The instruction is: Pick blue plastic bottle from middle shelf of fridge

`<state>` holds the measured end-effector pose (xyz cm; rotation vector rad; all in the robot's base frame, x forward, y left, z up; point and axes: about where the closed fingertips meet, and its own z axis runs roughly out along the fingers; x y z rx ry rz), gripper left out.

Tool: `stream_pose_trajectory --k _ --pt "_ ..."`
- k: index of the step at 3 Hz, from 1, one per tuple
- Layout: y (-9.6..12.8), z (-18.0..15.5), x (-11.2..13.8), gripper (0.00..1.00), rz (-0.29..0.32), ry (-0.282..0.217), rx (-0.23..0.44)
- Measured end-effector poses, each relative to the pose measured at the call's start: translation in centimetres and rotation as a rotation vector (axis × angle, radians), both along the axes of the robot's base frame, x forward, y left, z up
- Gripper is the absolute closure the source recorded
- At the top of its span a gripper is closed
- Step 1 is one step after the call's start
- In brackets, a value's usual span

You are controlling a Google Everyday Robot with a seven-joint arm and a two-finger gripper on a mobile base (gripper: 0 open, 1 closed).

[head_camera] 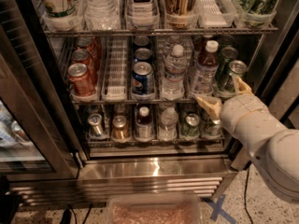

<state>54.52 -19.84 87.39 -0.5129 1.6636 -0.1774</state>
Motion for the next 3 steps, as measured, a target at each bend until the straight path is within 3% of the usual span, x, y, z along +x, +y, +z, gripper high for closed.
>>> stream_pose_trajectory --k 1,3 --pt "0.0 -0.4 0.3 0.34 -0.018 -0.017 0.019" --pt "-0.2 -2.0 2.0 0.34 -0.044 -0.016 0.035"
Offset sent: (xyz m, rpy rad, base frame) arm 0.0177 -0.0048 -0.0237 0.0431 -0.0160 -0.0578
